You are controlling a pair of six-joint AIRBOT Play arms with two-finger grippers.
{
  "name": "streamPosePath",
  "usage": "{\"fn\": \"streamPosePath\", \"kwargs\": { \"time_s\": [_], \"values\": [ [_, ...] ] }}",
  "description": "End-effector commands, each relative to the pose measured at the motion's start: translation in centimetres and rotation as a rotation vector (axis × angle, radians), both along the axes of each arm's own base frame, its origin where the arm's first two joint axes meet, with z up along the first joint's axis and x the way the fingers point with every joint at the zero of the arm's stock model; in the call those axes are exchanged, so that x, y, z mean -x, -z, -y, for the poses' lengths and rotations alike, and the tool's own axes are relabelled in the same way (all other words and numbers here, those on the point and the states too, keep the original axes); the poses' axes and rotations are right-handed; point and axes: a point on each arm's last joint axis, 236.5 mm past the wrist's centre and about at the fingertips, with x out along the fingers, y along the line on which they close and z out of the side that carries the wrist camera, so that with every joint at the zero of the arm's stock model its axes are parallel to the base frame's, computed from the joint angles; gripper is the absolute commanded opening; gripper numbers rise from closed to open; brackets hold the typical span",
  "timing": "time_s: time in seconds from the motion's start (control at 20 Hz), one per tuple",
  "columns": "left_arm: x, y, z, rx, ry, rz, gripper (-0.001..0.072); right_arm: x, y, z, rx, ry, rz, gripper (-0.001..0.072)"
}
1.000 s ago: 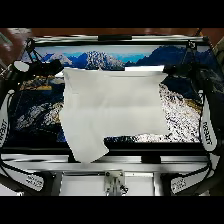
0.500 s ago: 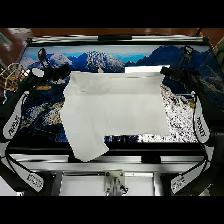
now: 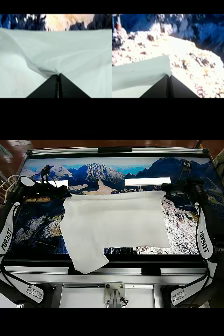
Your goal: Fold the shirts.
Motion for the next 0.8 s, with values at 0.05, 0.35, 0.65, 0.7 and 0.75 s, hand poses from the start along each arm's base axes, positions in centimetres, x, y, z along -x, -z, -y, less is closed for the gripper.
{"fn": "streamPosePath", "kwargs": {
  "time_s": [0.05, 0.35, 0.65, 0.7, 0.75],
  "values": [
    [7.1, 2.2, -0.8, -0.071, 0.161, -0.258, 0.0025, 5.6, 2.4, 0.6, 0.051, -0.041, -0.261, 0.007],
    [7.6, 2.3, -0.8, -0.074, 0.174, -0.277, 0.0025, 9.4, 4.4, -0.3, 0.011, -0.059, -0.44, 0.007],
    [8.0, 2.6, -0.3, -0.072, 0.192, -0.293, 0.0026, 9.8, 6.1, -1.7, -0.057, -0.058, -0.48, 0.007],
    [8.1, 2.6, -0.2, -0.072, 0.196, -0.296, 0.0026, 9.7, 6.1, -1.7, -0.056, -0.058, -0.479, 0.007],
    [8.2, 2.6, -0.2, -0.071, 0.199, -0.302, 0.0026, 9.8, 6.1, -1.7, -0.054, -0.058, -0.48, 0.007]
  ]
}}
